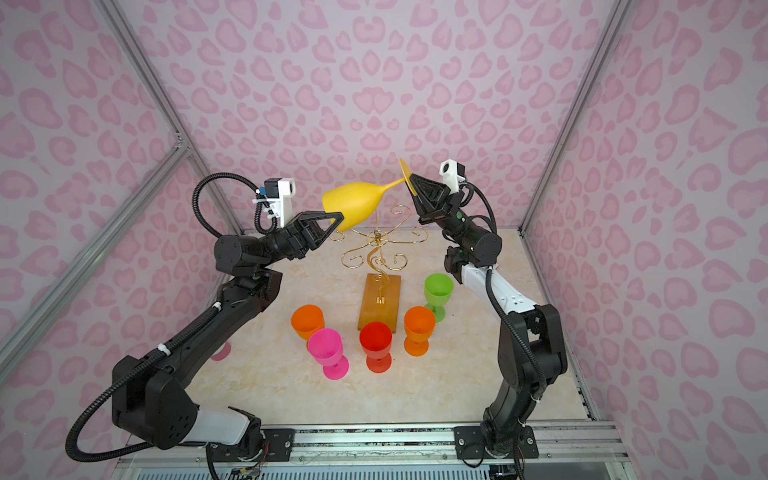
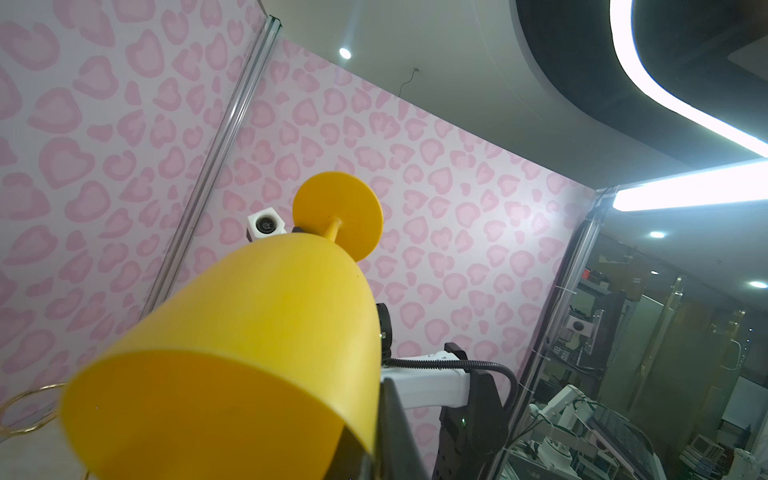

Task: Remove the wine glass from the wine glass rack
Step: 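Open the right gripper off the yellow glass foot while the left holds the bowl, then lower the yellow glass with the left gripper while the right arm withdraws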

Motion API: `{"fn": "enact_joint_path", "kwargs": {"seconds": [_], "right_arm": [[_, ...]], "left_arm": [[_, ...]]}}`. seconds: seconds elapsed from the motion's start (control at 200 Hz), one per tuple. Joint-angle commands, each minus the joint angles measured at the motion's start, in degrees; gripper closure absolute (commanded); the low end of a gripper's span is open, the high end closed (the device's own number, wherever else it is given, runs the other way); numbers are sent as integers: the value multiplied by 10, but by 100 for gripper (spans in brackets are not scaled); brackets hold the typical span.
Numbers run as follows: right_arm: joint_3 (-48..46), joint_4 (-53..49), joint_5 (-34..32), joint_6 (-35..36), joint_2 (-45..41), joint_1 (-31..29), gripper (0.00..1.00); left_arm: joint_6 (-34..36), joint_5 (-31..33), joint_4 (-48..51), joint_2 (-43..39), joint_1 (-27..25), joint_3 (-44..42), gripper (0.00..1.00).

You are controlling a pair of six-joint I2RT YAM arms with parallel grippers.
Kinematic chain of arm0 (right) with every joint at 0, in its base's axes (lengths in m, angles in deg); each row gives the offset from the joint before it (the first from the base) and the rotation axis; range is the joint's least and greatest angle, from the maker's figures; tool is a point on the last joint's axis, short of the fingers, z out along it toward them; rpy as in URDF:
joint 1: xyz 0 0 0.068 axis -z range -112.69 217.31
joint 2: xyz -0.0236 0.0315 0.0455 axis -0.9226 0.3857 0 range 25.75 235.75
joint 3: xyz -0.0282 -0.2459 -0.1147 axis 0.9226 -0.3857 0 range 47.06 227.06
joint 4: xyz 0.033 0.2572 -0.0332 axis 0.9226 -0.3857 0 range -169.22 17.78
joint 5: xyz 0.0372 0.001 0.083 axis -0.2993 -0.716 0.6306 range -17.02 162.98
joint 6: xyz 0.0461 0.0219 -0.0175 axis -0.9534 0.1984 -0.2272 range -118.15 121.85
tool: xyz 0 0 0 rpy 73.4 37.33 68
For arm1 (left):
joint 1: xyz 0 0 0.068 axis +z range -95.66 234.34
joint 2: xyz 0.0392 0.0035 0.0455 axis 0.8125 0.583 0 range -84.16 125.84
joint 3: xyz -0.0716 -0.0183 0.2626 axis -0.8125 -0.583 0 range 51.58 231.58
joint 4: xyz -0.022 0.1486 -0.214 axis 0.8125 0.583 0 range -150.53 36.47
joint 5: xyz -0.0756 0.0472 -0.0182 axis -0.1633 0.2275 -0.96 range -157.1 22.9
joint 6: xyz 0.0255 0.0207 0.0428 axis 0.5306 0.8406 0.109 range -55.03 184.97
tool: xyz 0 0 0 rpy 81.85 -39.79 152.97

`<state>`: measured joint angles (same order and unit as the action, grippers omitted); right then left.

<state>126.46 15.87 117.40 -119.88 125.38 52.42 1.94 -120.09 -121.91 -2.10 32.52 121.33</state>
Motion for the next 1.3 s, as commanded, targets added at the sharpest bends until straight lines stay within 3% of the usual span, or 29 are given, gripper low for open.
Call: {"fn": "enact_joint_path", "kwargs": {"seconds": [0.0, 0.37, 0.595, 0.685, 0.855, 0.95, 1.04, 1.15, 1.295], "right_arm": [[6, 12, -14, -47, 4, 4, 83], [18, 10, -7, -24, -8, 23, 65], [-13, -107, 37, 103, -74, 53, 59], [-29, -190, 59, 193, -111, 69, 58], [-44, -508, 71, 464, -200, 91, 57], [-17, -753, 18, 672, -249, 94, 56], [27, -954, -88, 841, -281, 87, 56], [39, -1047, -178, 926, -306, 89, 55], [23, -1066, -191, 941, -316, 103, 55]], "left_arm": [[-4, -9, -22, -13, 0, -2, 97], [11, -9, -4, -44, -1, -8, 98], [71, 8, 79, -95, 4, -8, 97], [132, 35, 164, -127, 9, -6, 97], [244, 115, 345, -183, 20, 12, 97], [292, 171, 436, -212, 26, 29, 98], [325, 254, 540, -233, 31, 54, 98], [358, 407, 701, -233, 34, 117, 98], [392, 551, 856, -193, 38, 194, 98]]}}
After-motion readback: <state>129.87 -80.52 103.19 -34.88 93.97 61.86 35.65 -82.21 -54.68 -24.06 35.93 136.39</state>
